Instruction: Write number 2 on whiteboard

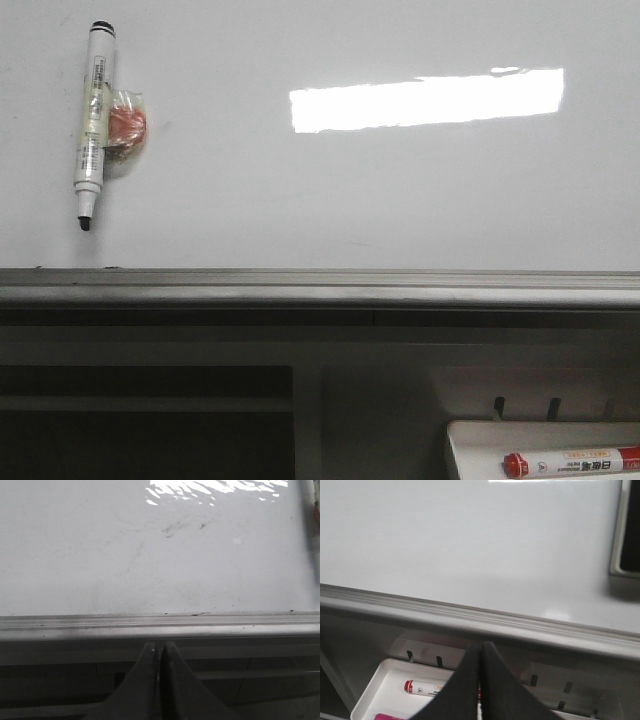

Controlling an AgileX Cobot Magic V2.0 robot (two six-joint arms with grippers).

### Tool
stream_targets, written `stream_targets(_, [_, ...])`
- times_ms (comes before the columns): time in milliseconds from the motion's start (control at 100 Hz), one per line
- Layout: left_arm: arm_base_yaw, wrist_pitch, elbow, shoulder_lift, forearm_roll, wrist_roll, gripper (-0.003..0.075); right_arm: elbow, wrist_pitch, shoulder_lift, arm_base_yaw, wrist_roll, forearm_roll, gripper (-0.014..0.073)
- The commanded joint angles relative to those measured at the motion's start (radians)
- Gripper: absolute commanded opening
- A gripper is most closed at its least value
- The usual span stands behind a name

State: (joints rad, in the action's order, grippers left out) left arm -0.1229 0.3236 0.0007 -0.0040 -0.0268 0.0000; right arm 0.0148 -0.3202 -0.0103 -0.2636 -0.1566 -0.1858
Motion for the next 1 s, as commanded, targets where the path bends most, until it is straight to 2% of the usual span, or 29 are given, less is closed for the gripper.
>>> stream_targets(0, [0.001, -0.076, 0.013, -0.026, 0.001, -0.012, -0.002, 0.024, 0.027, -0.02, 0.008, 0.008, -0.003, -0.0078])
stream_targets(990, [0.001, -0.076, 0.013, -0.026, 0.001, -0.012, -0.002, 0.024, 0.05, -0.02, 0.008, 0.008, -0.009, -0.0078])
